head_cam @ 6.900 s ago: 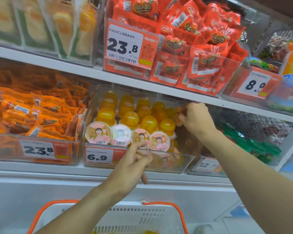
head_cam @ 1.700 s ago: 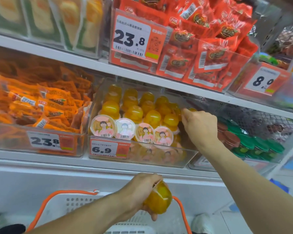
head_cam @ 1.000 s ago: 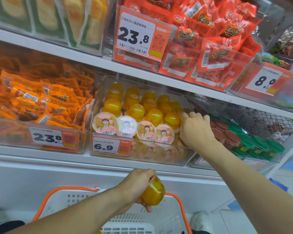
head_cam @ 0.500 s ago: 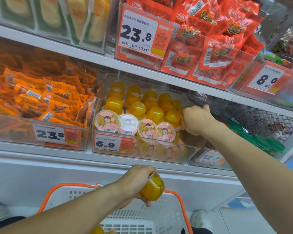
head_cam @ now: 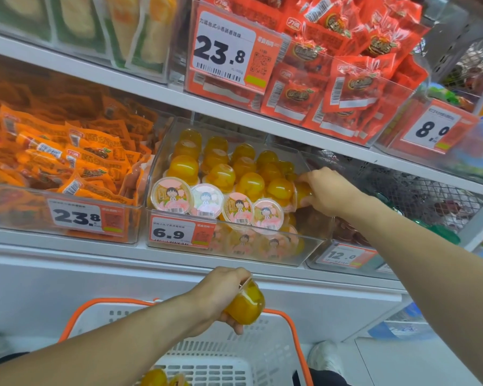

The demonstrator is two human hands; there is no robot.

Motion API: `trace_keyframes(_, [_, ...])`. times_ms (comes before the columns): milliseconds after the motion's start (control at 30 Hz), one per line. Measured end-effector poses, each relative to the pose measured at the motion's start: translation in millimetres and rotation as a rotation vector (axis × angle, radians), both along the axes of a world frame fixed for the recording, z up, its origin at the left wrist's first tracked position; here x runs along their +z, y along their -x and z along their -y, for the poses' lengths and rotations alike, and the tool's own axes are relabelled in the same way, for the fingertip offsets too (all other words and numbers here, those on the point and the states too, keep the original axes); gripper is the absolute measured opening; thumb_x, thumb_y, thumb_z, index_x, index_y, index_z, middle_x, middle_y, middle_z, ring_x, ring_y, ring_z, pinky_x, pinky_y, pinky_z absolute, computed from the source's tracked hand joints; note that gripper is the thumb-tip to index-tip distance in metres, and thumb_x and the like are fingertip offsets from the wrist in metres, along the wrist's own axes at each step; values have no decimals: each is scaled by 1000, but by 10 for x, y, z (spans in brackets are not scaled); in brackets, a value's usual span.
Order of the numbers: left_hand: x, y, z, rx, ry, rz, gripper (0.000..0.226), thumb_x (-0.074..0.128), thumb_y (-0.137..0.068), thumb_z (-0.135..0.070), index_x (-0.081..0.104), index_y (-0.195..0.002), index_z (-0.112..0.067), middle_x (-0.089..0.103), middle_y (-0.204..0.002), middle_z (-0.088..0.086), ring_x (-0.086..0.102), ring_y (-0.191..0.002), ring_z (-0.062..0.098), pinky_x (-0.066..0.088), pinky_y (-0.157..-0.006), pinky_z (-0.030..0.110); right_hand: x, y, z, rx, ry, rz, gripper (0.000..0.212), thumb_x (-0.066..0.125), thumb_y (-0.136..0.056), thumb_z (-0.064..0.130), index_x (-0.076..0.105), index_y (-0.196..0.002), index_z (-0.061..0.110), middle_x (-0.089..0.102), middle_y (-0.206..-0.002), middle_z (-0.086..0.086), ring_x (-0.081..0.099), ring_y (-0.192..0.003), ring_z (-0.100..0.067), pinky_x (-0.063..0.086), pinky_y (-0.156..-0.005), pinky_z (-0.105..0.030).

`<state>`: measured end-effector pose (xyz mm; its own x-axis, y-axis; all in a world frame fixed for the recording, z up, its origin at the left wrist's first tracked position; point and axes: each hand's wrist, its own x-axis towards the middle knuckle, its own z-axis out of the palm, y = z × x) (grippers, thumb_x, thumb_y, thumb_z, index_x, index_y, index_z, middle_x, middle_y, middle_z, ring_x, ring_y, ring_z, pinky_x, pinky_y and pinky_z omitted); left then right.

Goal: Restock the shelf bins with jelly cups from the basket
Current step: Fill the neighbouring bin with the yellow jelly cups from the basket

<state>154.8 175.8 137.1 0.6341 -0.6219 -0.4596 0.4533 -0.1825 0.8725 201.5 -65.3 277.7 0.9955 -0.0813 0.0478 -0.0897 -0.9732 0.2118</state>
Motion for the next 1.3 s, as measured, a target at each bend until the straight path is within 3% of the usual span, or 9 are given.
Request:
trace_keyframes(267, [10,16,-19,8,8,-23,32,47,-102,-26,62,-111,1,61,-96,24,64,-76,35,52,-49,35,-4,95,-79,-13,76,15,35,71,-89,33,66,-119,17,70,-106,-7,65,-90,-28,55,-85,-40])
trace_keyframes(400, [112,53,-37,14,125,-72,25,47,-104,-26,56,-106,-3,64,-93,27,67,-80,41,52,-48,34,25,320,-273,-43,196,226,41,67,-90,24,57,-128,14,59,-121,-11,58,-107,-30,48,-95,-45])
trace_keyframes(500, [176,58,-39,25,227,-70,19,55,-101,-26,50,-97,-8,66,-87,25,67,-71,37,50,-44,31,-35,685,-554,110,-334,479,11,65,-92,24,71,-100,18,68,-91,5,63,-79,-8,54,-75,-25])
trace_keyframes(633, [225,35,-43,111,253,59,21,65,-92,-26,51,-86,-11,59,-68,15,50,-50,25,42,-40,26,-458,1013,-760,99,-975,215,8,70,-91,27,72,-98,24,70,-80,8,65,-68,-8,52,-64,-20])
trace_keyframes(800, [253,23,-73,177,139,317,29,66,-88,-42,63,-84,-14,62,-67,1,49,-53,14,34,-42,22,-777,1135,-736,29,-1349,-8,26,69,-88,25,70,-104,4,67,-84,-12,63,-58,-24,54,-56,-34])
trace_keyframes(967, [274,-7,-21,216,249,165,24,64,-93,-21,67,-106,-1,66,-82,10,56,-66,17,41,-52,27,-806,1159,-764,-172,-1634,56,11,68,-90,6,61,-90,-3,59,-73,-22,66,-59,-38,61,-60,-42])
trace_keyframes(1100, [223,-6,-11,204,289,309,24,68,-89,-2,68,-111,-10,75,-98,6,67,-83,17,51,-66,27,-744,1192,-717,-228,-1649,48,13,68,-90,1,56,-92,-1,60,-84,-31,71,-70,-42,61,-59,-43])
trace_keyframes(1200, [208,-40,-53,56,259,616,20,67,-91,-16,72,-111,-15,75,-108,-3,68,-100,12,55,-81,24,-713,1240,-676,-163,-1426,-4,29,77,-84,19,58,-97,0,66,-90,-24,73,-70,-32,59,-55,-41])
trace_keyframes(1300, [186,-43,-69,-67,247,715,23,64,-93,-25,73,-112,-18,72,-114,-5,66,-109,13,54,-92,29,-678,1282,-662,-60,-1317,26,39,78,-79,32,60,-106,9,65,-77,-17,68,-62,-27,58,-54,-40])
